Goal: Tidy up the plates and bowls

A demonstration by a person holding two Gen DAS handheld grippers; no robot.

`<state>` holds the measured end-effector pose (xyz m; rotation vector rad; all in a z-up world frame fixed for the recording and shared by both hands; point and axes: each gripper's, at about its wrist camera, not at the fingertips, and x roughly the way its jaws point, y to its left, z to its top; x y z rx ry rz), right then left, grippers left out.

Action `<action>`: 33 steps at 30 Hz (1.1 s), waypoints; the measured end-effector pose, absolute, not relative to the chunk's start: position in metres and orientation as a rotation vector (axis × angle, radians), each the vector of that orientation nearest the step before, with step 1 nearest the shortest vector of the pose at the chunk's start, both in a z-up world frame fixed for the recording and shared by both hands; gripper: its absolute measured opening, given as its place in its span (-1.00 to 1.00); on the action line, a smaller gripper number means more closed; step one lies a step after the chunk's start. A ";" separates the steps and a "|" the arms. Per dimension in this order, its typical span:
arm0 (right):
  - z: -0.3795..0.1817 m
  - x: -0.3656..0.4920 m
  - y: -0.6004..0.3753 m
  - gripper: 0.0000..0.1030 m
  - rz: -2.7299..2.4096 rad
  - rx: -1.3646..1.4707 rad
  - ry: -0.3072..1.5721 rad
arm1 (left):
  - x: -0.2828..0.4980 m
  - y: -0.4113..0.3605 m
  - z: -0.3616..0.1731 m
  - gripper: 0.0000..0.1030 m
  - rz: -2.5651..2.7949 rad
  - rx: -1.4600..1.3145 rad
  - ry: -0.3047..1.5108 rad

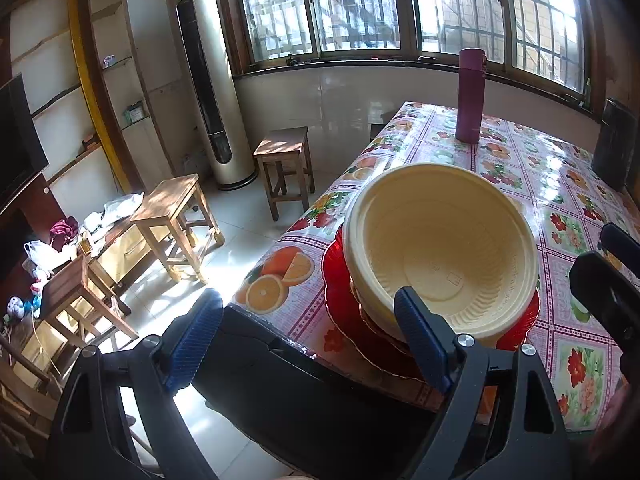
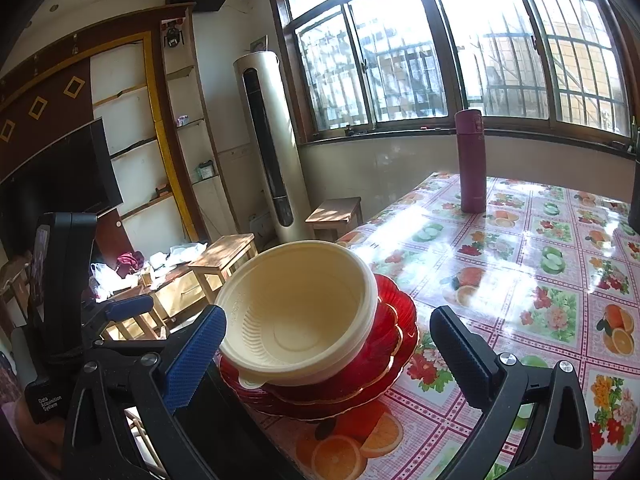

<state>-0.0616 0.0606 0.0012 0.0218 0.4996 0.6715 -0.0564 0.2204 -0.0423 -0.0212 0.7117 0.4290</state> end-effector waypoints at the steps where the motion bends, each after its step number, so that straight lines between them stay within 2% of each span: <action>1: 0.001 -0.061 0.061 0.99 0.671 0.021 0.501 | -0.057 0.222 -0.042 0.72 0.430 -0.023 0.712; 33: -0.006 -0.061 0.061 0.99 0.668 0.044 0.514 | -0.060 0.222 -0.051 0.71 0.409 -0.022 0.744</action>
